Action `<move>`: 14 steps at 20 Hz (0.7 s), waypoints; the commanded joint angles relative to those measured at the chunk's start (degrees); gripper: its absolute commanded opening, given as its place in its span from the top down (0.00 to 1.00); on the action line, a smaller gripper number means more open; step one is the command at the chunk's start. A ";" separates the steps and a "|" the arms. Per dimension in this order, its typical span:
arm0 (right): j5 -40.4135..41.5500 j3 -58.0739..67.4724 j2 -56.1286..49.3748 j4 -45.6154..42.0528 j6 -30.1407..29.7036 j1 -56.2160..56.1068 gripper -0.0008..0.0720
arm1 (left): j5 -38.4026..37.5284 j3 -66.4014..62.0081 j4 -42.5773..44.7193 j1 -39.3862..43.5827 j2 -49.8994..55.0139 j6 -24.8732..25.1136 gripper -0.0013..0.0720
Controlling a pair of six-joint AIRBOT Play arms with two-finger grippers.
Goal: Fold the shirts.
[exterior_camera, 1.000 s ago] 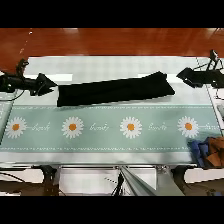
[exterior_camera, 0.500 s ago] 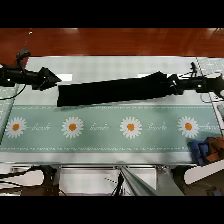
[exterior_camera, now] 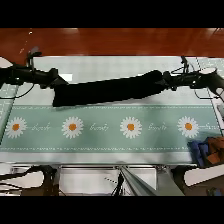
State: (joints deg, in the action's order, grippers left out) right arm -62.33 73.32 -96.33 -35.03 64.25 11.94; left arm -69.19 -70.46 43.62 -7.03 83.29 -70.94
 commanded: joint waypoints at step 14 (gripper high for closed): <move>-14.84 0.07 41.09 -34.58 27.52 -15.32 0.96 | 21.18 -0.07 -5.99 38.29 11.08 -4.81 0.95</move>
State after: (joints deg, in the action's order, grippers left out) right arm -75.26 73.32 -60.27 -67.16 86.98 -0.10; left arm -52.60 -70.46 40.71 26.33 92.88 -75.18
